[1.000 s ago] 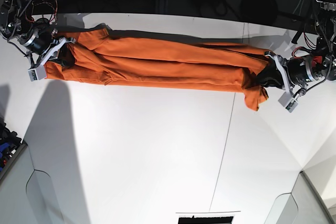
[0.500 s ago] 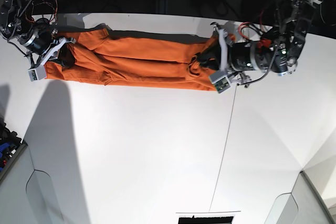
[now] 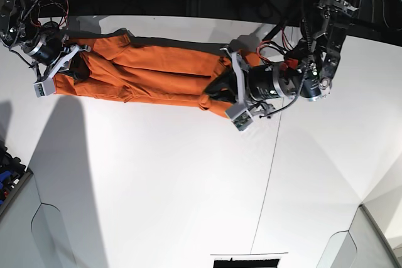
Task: Layout the t-shirt on the table in an organized manner, then fold the t-shirt properly
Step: 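Fold the strip's end with the left gripper toward the right gripper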
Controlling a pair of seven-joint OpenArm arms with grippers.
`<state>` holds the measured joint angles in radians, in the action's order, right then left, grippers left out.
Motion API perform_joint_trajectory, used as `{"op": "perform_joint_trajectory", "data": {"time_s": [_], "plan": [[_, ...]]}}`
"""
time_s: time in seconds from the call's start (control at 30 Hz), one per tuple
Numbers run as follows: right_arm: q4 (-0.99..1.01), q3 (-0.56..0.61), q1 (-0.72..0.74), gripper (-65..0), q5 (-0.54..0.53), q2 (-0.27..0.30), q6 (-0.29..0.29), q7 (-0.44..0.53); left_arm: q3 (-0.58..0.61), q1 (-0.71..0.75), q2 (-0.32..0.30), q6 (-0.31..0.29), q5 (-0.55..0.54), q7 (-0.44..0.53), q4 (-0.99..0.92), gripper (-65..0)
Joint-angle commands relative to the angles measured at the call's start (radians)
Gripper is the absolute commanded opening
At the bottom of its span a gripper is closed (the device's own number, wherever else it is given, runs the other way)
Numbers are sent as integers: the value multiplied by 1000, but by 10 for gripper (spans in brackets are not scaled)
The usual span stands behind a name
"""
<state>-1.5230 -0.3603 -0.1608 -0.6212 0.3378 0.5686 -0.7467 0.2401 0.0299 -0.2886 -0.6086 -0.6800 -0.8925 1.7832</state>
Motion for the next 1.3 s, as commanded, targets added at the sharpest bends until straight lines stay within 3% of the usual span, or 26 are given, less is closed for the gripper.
{"op": "perform_joint_trajectory", "data": {"time_s": [0.0, 0.33, 0.5, 0.57, 0.9, 1.0, 1.13, 1.2, 1.27], "plan": [[-8, -5, 3, -650, 1, 14, -5, -6, -5, -16, 18, -2, -27, 26, 6, -650], [-8, -5, 3, -650, 1, 14, -5, -5, -5, -16, 156, -13, -25, 51, -103, -650], [-8, -5, 2, -650, 0, 14, -5, -6, -4, -16, 176, -12, -26, 55, -105, -391], [-8, -5, 3, -650, 0, 14, -5, -5, -4, -16, 189, -12, -27, 55, -105, -343], [-8, -5, 3, -650, 0, 14, -5, -5, -19, -16, 213, -14, -98, 54, -105, -345], [-8, -5, 3, -650, 0, 14, -5, -5, -45, -16, 206, -62, -140, 50, -104, -345], [-8, -5, 3, -650, 1, 14, -5, -5, -123, -16, 202, -67, -140, 20, -104, -348], [-8, -5, 3, -650, 0, 14, -5, -5, -170, -10, 202, -74, -139, 20, -104, -409], [-8, -5, 3, -650, 0, 14, -5, -5, -182, 3, 199, -89, -131, 21, -104, -534]]}}
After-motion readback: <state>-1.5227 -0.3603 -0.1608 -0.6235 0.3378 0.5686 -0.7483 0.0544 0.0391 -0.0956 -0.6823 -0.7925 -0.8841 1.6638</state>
